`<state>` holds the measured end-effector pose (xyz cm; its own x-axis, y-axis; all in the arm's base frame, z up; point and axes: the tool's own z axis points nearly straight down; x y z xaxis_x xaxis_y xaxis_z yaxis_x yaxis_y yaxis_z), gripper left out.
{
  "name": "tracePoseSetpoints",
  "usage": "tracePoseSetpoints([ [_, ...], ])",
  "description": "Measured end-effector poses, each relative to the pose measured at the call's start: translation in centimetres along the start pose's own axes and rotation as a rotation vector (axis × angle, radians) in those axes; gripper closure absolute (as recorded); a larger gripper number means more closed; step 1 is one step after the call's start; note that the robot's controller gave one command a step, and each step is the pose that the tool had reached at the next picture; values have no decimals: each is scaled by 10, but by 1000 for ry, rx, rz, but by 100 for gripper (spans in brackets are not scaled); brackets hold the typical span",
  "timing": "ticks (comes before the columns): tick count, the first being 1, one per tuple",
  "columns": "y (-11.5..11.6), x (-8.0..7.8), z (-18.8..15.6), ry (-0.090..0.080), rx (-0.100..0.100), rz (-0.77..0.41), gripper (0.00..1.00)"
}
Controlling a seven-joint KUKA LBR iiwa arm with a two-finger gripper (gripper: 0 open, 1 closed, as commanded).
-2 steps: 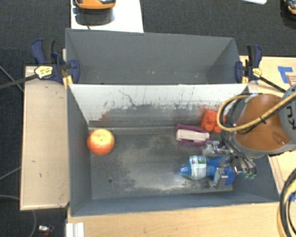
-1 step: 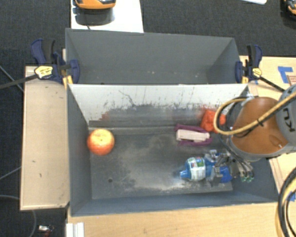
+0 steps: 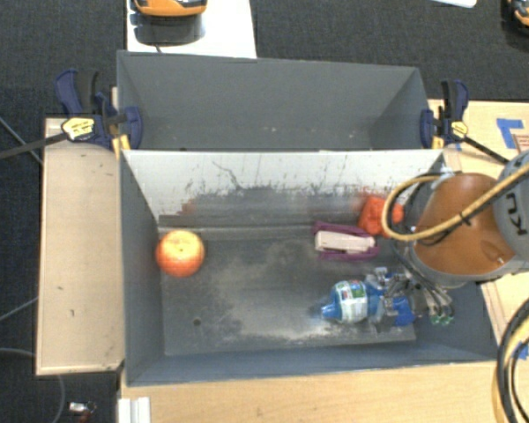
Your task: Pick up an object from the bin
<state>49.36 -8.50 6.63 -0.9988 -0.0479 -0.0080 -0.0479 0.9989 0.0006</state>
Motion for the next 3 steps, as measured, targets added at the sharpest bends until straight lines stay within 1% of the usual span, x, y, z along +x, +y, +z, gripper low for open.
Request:
tracePoseSetpoints([
  [2,0,-1,-5,-3,0,-4,100],
  [3,1,2,-32,7,-2,-5,100],
])
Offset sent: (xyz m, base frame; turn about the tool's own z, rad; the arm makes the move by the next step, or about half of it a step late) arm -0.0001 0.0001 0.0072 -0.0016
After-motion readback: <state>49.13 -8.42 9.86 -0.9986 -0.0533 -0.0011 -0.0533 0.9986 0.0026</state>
